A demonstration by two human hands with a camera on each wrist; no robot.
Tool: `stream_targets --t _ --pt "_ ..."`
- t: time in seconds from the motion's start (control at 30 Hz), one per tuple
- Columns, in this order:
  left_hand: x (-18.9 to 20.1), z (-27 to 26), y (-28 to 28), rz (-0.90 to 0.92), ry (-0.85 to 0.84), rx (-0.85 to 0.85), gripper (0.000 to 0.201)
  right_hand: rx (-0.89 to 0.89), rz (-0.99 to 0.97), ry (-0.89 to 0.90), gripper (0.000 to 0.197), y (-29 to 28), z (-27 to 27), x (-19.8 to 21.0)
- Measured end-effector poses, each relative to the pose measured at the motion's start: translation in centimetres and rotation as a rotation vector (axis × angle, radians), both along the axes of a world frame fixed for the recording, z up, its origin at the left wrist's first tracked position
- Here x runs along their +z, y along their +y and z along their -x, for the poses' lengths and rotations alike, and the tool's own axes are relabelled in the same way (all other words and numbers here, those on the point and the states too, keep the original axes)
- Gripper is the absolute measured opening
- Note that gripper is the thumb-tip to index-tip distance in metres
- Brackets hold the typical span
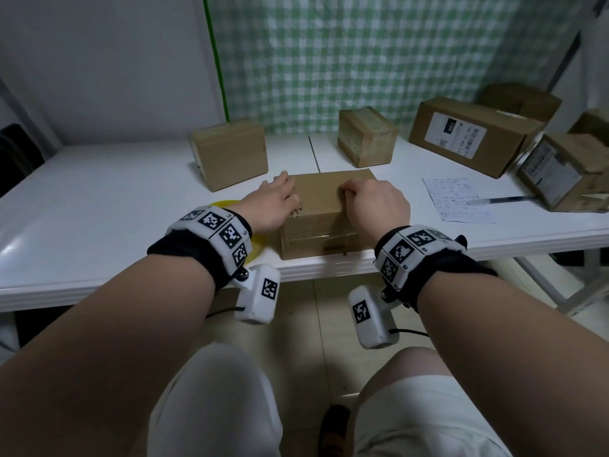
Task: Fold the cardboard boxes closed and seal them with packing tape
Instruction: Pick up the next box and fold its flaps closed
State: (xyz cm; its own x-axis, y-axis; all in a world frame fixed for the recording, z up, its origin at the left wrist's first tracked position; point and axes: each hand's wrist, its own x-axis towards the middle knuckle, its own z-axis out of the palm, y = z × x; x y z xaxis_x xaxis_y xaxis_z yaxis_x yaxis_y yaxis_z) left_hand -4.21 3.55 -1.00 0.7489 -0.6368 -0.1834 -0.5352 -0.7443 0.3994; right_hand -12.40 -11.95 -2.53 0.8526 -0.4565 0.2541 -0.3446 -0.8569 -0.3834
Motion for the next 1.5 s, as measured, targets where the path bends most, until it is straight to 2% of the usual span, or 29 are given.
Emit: stream_targets --t 0.3,0.47,0.63,0.7,0.8,0.97,1.07,1.23,1.4,1.5 --pt "0.0 0.4 0.0 -0.082 -0.036 0.001 0.055 0.008 -0.012 0.004 0.034 -0.3 -0.1 0.1" --pt "0.3 0.4 0.5 -0.030 -0.007 0.012 0.054 0.017 -0.020 0.006 0.033 -0.4 0.0 0.2" --pt "1.0 0.6 0.2 -0.149 -0.062 -0.007 0.057 0.025 0.000 0.014 0.033 -0.5 0.1 0.2" --pt "1.6 0.6 0.2 -0.114 -0.027 0.010 0.055 0.036 0.002 0.016 0.033 -0.5 0.2 0.3" --pt "1.6 0.1 0.4 0.032 0.030 0.051 0.047 0.046 -0.018 -0.008 0.029 -0.7 0.4 0.3" --pt "0.7 -1.3 1.0 0.116 0.012 0.099 0.040 -0.111 -0.053 -0.218 0.023 -1.2 1.4 -0.2" --pt "0.6 -1.5 1.2 0.052 -0.043 0.091 0.041 -0.169 -0.100 -0.177 0.027 -1.2 1.8 0.0" --pt "0.7 -0.8 1.2 -0.037 -0.168 0.076 0.038 -0.096 -0.256 -0.106 0.045 -0.5 1.7 0.3" --pt "1.2 0.6 1.8 0.036 -0.236 0.132 0.034 0.105 -0.514 -0.006 0.069 0.5 1.8 0.8" --pt "1.5 1.4 1.9 0.116 -0.170 0.153 0.033 0.153 -0.586 0.020 0.070 0.5 1.7 0.6"
